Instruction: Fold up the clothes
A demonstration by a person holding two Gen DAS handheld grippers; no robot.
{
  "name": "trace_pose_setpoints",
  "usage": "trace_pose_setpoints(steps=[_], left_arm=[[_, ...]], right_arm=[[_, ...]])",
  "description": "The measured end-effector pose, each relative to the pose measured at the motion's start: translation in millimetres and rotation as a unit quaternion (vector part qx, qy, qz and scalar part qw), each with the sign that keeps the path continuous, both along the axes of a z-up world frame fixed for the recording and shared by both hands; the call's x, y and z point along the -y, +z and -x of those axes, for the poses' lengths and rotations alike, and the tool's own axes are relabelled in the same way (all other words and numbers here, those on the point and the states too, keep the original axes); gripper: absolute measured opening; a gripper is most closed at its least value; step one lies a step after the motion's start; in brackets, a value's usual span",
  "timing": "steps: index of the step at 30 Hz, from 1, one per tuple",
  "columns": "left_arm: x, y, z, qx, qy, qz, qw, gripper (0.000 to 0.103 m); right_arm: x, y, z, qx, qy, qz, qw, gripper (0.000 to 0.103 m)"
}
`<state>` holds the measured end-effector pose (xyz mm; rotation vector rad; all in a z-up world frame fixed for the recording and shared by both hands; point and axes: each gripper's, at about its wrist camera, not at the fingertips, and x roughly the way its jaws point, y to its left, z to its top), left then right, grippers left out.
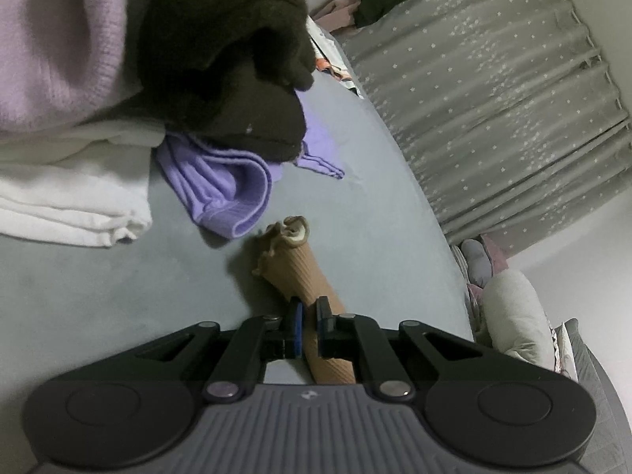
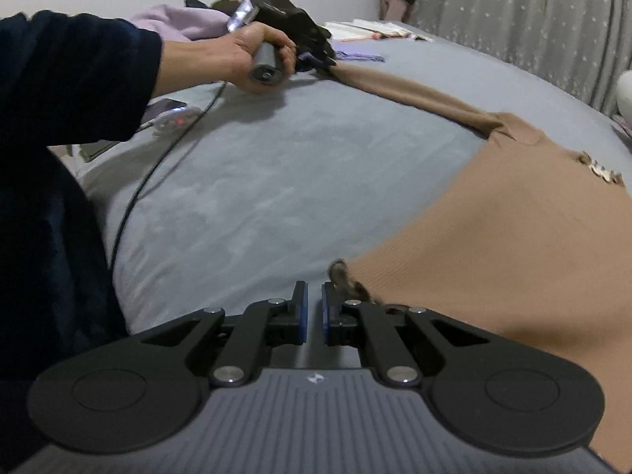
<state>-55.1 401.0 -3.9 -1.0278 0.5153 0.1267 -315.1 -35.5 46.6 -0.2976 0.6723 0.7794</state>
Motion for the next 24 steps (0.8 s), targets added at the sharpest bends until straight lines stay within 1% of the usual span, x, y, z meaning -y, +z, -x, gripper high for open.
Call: trace_pose_setpoints(steps=[1, 2, 4, 7, 12, 15, 17, 18, 20, 22, 23, 24], left_arm=[[-2, 1, 2, 0.003, 0.003, 0.005, 1.0, 0.005], [-3, 1, 4, 0.006, 0.006, 0.009, 0.9999, 0.005], [-7, -1, 7, 0.005, 0.009, 0.02, 0.9997, 0.005], [-15, -8, 12, -0.002, 0.015, 0.048, 0.9988, 0.005], [-36, -8, 33, 0.015, 0.072, 0.077, 0.9944, 0.005], [-45, -3, 40, 0.014, 0.082, 0.058, 0.9948, 0.006], [-41, -7, 32, -0.012, 0.05, 0.036, 0.998, 0.007], [-38, -10, 28, -0.016, 0.041, 0.037, 0.9984, 0.008], [-29, -13, 19, -0.02, 0.027, 0.038, 0.9987, 0.014], [-23, -13, 13, -0.014, 0.024, 0.023, 0.9993, 0.03], [-20, -11, 10, -0.011, 0.023, 0.013, 0.9996, 0.033], [-16, -9, 7, -0.008, 0.023, 0.003, 0.9997, 0.039]], right_arm=[[2, 5, 0, 0.002, 0.005, -0.009, 1.0, 0.015], [5, 10, -1, 0.002, 0.009, -0.019, 1.0, 0.023], [9, 17, -6, 0.004, 0.012, -0.029, 0.999, 0.031], [23, 29, -26, 0.013, 0.008, -0.039, 0.999, 0.034], [45, 42, -62, 0.026, 0.009, -0.032, 0.999, 0.038], [55, 45, -78, 0.027, 0.021, -0.03, 0.999, 0.043], [60, 46, -86, 0.027, 0.03, -0.028, 0.999, 0.046], [61, 45, -90, 0.028, 0.035, -0.025, 0.999, 0.046], [66, 41, -95, 0.044, 0.044, -0.023, 0.998, 0.048], [73, 34, -95, 0.048, 0.04, -0.034, 0.997, 0.048], [76, 31, -95, 0.044, 0.037, -0.041, 0.997, 0.048], [79, 26, -96, 0.033, 0.036, -0.047, 0.998, 0.048]])
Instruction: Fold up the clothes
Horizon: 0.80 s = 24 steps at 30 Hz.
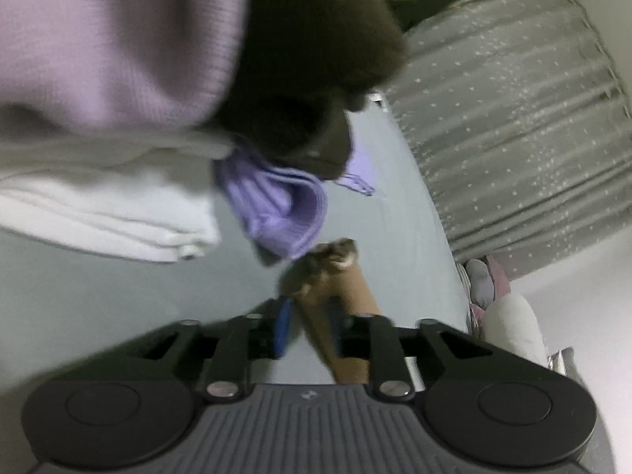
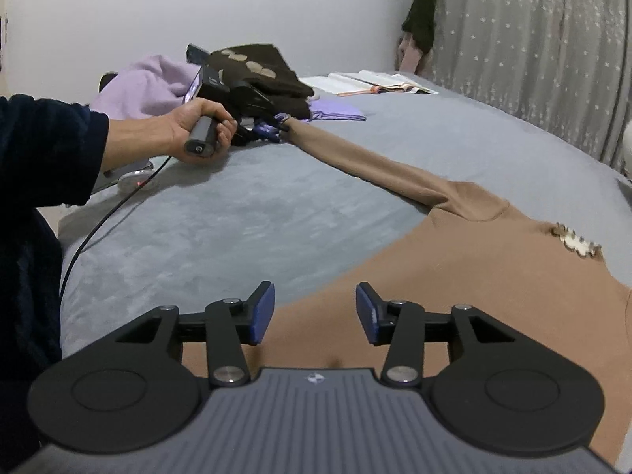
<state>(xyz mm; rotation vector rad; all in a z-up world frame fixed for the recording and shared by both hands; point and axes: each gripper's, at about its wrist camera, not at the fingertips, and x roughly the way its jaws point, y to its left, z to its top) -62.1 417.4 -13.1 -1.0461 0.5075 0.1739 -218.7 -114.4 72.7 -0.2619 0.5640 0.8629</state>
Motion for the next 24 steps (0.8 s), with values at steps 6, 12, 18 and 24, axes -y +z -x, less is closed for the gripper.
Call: trace_pose_setpoints(steps=[6, 12, 18, 24], left_arm=[[21, 11, -17, 0.012, 0.002, -0.045, 0.9989, 0.08], [61, 21, -42, -0.009, -0.054, -0.126, 0.9905, 0.007], [75, 60, -33, 0.071, -0.046, -0.127, 0.9883, 0.006], [109, 115, -31, 0.151, -0.062, -0.114, 0.9799, 0.006]], right_arm=[[4, -15, 2, -0.02, 0.021, 0.016, 0.999, 0.048], [11, -10, 1, -0.02, 0.016, -0.001, 1.0, 0.048], [36, 5, -8, -0.009, -0.024, -0.032, 0.999, 0.048], [79, 29, -28, -0.021, -0.087, -0.105, 0.991, 0.049]])
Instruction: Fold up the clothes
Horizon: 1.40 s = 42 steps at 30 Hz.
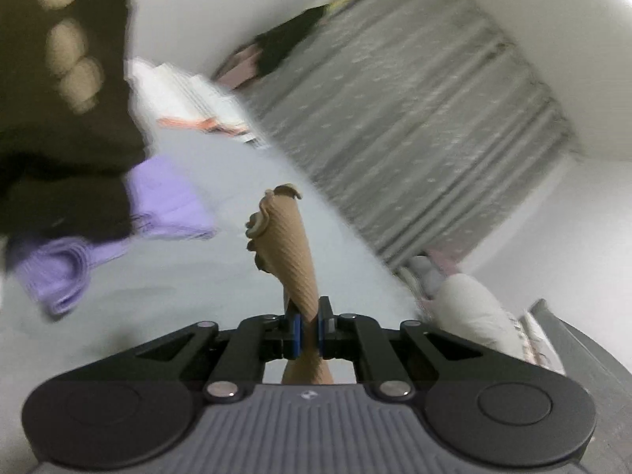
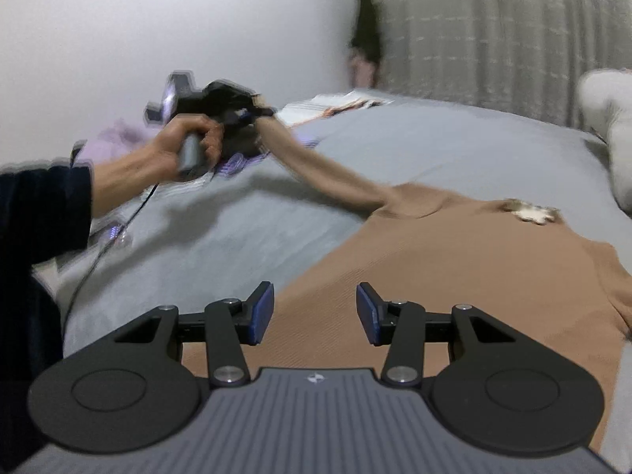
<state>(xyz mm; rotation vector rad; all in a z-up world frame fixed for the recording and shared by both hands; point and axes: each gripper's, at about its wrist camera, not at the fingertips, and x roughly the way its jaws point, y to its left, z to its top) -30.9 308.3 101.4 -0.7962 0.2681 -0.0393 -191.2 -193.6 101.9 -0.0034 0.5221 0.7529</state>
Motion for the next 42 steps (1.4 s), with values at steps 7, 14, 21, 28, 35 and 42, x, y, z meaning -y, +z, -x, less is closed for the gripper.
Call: trace_pose_setpoints(steps=[7, 14, 21, 28, 35, 42], left_arm=[[91, 55, -25, 0.053, -0.088, 0.031, 0.9942, 0.007], [235, 73, -30, 0.053, -0.222, 0.027, 0.9732, 0.008], [344, 39, -29, 0.009, -0.327, -0.001, 0.9451, 0.009], [393, -26, -10, -0.056, -0.404, -0.034, 0.9123, 0.048], [318, -19, 10, -0.065, -0.327, -0.078, 0.9395, 0.081], [269, -35, 19, -0.128, -0.265, -0.294, 0.9094, 0.081]], right_arm=[[69, 8, -33, -0.054, -0.106, -0.104, 0.987, 0.05], [127, 12, -50, -0.064, -0.203, -0.166, 0.963, 0.051], [188, -14, -67, -0.144, -0.266, -0.3, 0.905, 0.051], [227, -55, -81, -0.222, -0.309, -0.393, 0.837, 0.051], [226, -70, -91, -0.251, -0.326, -0.387, 0.826, 0.053], [215, -75, -93, -0.261, -0.328, -0.357, 0.835, 0.057]])
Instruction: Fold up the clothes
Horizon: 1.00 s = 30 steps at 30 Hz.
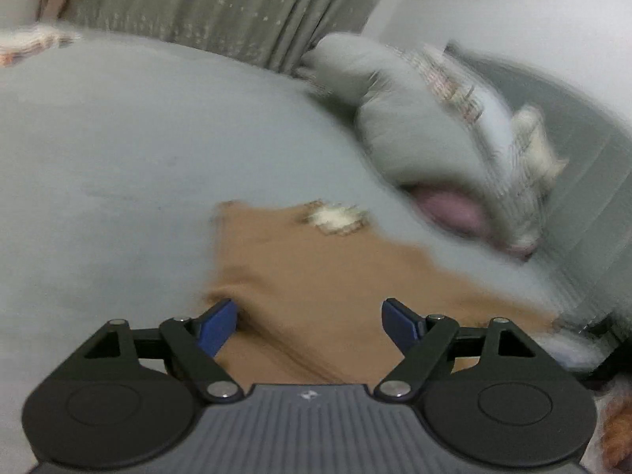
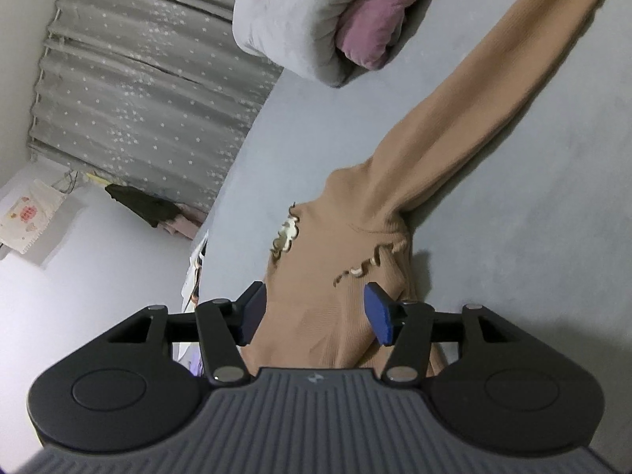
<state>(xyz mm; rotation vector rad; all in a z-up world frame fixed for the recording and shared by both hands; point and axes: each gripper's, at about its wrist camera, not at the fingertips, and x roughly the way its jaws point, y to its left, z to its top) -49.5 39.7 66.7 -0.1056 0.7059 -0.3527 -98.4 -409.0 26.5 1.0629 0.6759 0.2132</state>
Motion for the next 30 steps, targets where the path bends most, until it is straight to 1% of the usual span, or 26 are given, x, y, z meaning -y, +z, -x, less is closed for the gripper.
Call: trace_pose_setpoints(steps=[1, 2, 4, 5, 6, 7, 9, 10, 12, 13, 14, 15, 17, 18, 21, 23, 25, 28, 29, 30], left_arm=[[1, -2, 2, 0.009, -0.005, -0.045, 0.9989, 0.081], [6, -5, 1, 0.018, -0.013, -0.093, 0.9955, 0.081], [15, -11, -2, 0.028, -0.027, -0.145, 0.9887, 0.081], [23, -15, -6, 0.036, -0.036, -0.175, 0.9833, 0.081], [28, -18, -9, 0.04, -0.039, -0.191, 0.9799, 0.081], [37, -22, -15, 0.05, -0.041, -0.221, 0.9731, 0.081], [50, -29, -28, 0.068, -0.045, -0.26, 0.9621, 0.081], [51, -30, -33, 0.072, -0.042, -0.266, 0.9603, 0.081], [49, -32, -46, 0.071, -0.023, -0.271, 0.9597, 0.081], [44, -32, -58, 0.063, 0.005, -0.264, 0.9624, 0.081], [38, -32, -64, 0.056, 0.023, -0.256, 0.9647, 0.082], [33, -33, -66, 0.052, 0.031, -0.25, 0.9663, 0.083], [14, -35, -68, 0.037, 0.056, -0.219, 0.9733, 0.085], [11, -37, -68, 0.037, 0.061, -0.216, 0.9739, 0.085], [6, -39, -61, 0.052, 0.078, -0.216, 0.9718, 0.085], [1, -36, -55, 0.061, 0.094, -0.197, 0.9739, 0.085], [-5, -35, -53, 0.059, 0.102, -0.182, 0.9761, 0.085], [-12, -34, -58, 0.056, 0.109, -0.176, 0.9767, 0.085], [-15, -34, -59, 0.052, 0.11, -0.17, 0.9779, 0.085], [-19, -34, -59, 0.046, 0.108, -0.163, 0.9797, 0.085]], right_arm=[[0, 1, 3, 0.0, 0.003, 0.003, 1.0, 0.057], [-1, 0, 5, -0.001, 0.006, 0.006, 1.0, 0.057], [-3, 0, 5, -0.002, 0.008, 0.011, 1.0, 0.058], [-4, 0, 7, -0.002, 0.01, 0.011, 1.0, 0.058], [-5, -1, 6, -0.003, 0.011, 0.009, 1.0, 0.058], [-5, -2, 6, -0.003, 0.012, 0.006, 1.0, 0.058], [-4, -1, 7, -0.002, 0.014, 0.001, 1.0, 0.058], [-4, -1, 7, -0.002, 0.015, 0.0, 1.0, 0.058], [-3, 2, 7, 0.003, 0.017, 0.003, 1.0, 0.058], [-3, 2, 7, 0.004, 0.017, 0.004, 1.0, 0.058], [-3, 3, 8, 0.005, 0.017, 0.005, 1.0, 0.058], [-2, 3, 8, 0.004, 0.017, 0.005, 1.0, 0.058], [-2, 3, 8, 0.002, 0.016, 0.006, 1.0, 0.059], [-1, 5, 7, -0.001, 0.016, 0.008, 1.0, 0.059], [-2, 12, 7, -0.002, 0.016, 0.025, 1.0, 0.059], [-7, 13, 1, 0.0, 0.021, 0.052, 0.998, 0.059], [-14, 20, -6, 0.008, 0.032, 0.095, 0.995, 0.059], [-25, 29, -16, 0.034, 0.036, 0.185, 0.981, 0.06], [-29, 31, -21, 0.046, 0.041, 0.204, 0.977, 0.06], [-33, 33, -26, 0.06, 0.049, 0.213, 0.974, 0.061]])
